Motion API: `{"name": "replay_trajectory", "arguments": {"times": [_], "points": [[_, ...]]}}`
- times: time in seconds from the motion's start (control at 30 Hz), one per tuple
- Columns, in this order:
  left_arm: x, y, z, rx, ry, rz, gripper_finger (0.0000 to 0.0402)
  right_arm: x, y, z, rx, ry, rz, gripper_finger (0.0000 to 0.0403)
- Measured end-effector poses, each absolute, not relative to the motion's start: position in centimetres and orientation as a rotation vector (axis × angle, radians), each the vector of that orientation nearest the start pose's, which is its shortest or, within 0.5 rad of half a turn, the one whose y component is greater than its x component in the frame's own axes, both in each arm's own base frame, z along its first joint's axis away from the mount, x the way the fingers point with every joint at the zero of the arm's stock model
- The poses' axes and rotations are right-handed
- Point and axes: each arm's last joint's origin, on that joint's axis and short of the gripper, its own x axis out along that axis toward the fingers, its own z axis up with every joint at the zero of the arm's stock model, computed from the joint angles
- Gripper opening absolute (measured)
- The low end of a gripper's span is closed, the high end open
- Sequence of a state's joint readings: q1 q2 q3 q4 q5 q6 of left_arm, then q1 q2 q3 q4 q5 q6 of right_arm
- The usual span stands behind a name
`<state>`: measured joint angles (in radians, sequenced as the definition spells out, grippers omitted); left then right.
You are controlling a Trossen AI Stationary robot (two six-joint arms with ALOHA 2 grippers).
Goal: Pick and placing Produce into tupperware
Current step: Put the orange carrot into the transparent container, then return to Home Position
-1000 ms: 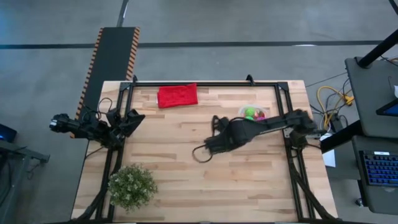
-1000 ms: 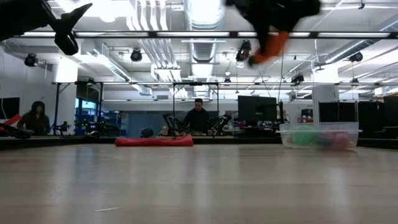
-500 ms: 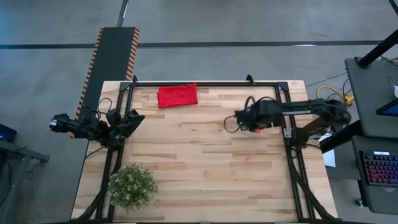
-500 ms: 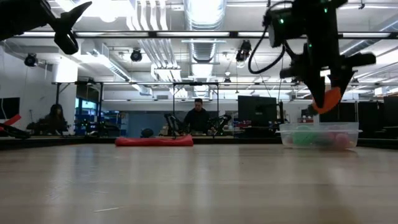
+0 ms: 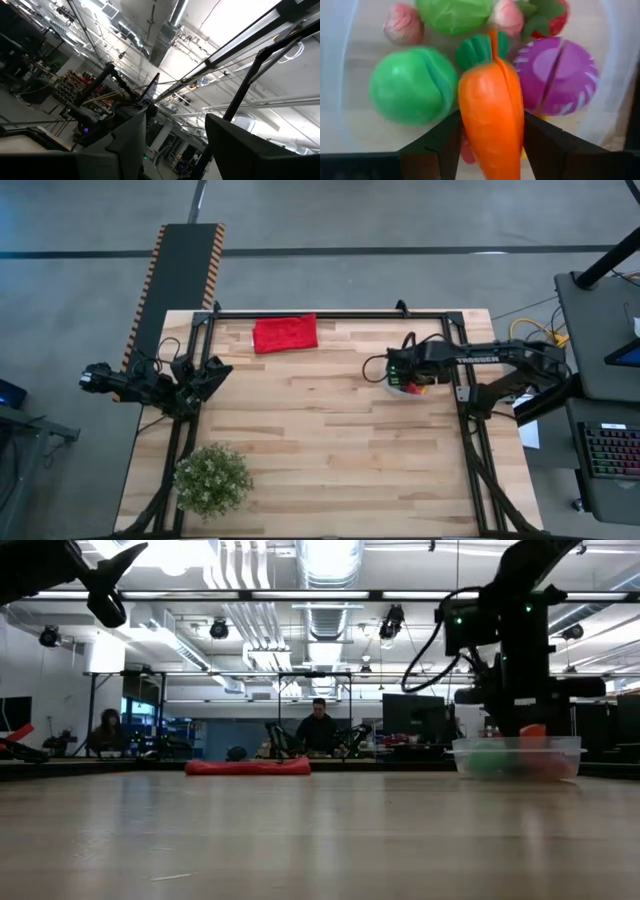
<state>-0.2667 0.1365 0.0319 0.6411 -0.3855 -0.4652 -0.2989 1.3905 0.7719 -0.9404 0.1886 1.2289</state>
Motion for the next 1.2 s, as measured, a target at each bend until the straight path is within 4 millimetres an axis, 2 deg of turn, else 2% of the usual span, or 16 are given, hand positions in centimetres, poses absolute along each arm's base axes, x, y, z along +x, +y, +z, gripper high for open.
{"name": "replay_trajectory", "arguments": {"times": [0.13,0.3,0.47,0.63,0.7,0.8,0.93,1.0,1.07,1.2], "points": [[8.9,-1.3,22.2,-0.627,-0.53,-0.001,0.0192,20.4,-6.2,17.6,1.012,1.13,-1.257,0.0205],[8.9,-1.3,22.2,-0.63,-0.532,0.013,0.0192,21.7,-6.4,19.6,0.968,1.06,-1.235,0.0234],[8.9,-1.3,22.2,-0.63,-0.532,0.012,0.0192,22.4,-6.2,22.5,0.881,1.024,-1.258,0.0243],[8.9,-1.3,22.2,-0.632,-0.534,0.011,0.0192,22.7,-5.1,26.8,0.769,0.993,-1.284,0.0244],[8.9,-1.3,22.2,-0.631,-0.534,0.011,0.0192,23.3,-3.7,29.8,0.74,0.9,-1.215,0.0242],[8.9,-1.3,22.2,-0.632,-0.534,0.011,0.0192,23.4,-0.6,35.5,0.685,0.669,-1.073,0.0238],[8.9,-1.3,22.2,-0.631,-0.532,0.012,0.0192,21.3,3.3,41.9,0.631,0.42,-0.886,0.0234],[8.9,-1.3,22.2,-0.631,-0.533,0.011,0.0192,20.3,5.2,43.6,0.537,0.356,-0.81,0.0233],[8.9,-1.3,22.2,-0.632,-0.534,0.011,0.0192,19.6,6.8,44.5,0.441,0.283,-0.784,0.0233],[8.9,-1.3,22.3,-0.642,-0.539,-0.01,0.0192,18.8,8.8,45.6,0.464,0.229,-0.712,0.0233]]}}
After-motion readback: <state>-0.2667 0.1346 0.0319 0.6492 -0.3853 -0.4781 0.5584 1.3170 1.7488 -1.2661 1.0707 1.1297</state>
